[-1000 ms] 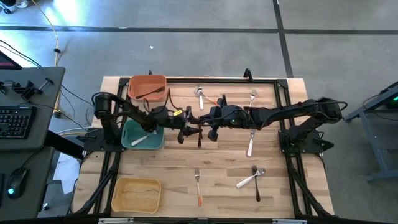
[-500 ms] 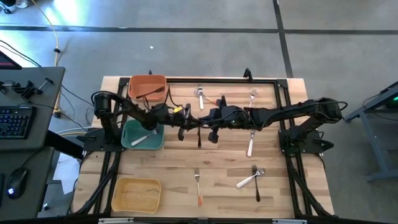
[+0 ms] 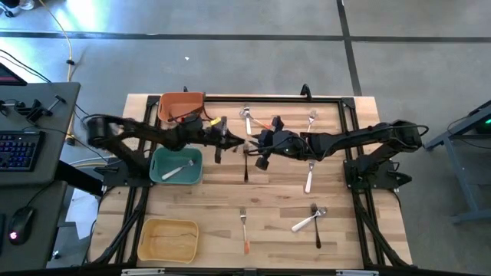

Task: Sort silverware by color (type)
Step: Put the black fork into the orange bin

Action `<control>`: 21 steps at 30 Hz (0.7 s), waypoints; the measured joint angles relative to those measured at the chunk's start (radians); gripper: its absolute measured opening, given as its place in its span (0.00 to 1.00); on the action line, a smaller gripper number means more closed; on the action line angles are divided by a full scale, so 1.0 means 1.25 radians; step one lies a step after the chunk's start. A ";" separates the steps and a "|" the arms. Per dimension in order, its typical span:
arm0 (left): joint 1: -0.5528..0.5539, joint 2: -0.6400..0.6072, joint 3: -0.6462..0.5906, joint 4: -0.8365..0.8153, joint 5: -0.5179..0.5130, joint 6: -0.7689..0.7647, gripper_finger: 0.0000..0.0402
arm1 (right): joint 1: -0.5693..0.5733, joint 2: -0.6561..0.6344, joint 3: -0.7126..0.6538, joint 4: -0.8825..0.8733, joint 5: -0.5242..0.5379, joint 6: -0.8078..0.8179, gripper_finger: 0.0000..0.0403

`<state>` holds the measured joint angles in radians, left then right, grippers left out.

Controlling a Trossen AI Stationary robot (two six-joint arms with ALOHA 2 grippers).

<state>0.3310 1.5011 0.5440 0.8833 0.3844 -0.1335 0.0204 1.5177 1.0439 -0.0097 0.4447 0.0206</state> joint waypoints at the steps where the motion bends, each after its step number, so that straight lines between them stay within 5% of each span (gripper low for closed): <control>1: 0.010 -0.040 0.000 -0.062 -0.007 0.020 0.00 | 0.000 0.000 0.000 -0.012 0.018 0.001 0.21; 6: 0.064 -0.226 0.000 -0.364 -0.101 0.124 0.00 | 0.000 0.000 0.000 -0.052 0.045 0.032 0.22; 11: 0.117 -0.335 0.000 -0.610 -0.282 0.227 0.00 | 0.021 0.000 0.000 0.011 0.013 0.010 0.15; 16: 0.157 -0.337 0.000 -0.739 -0.494 0.304 0.00 | 0.036 0.000 0.000 0.105 -0.001 -0.068 0.02; 21: 0.174 -0.295 0.000 -0.728 -0.734 0.382 0.00 | 0.037 0.000 0.000 0.119 -0.006 -0.058 0.03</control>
<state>0.5491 1.1328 0.5442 -0.0272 -0.5328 0.3439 0.0666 1.5173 1.0439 0.1388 0.4372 -0.0519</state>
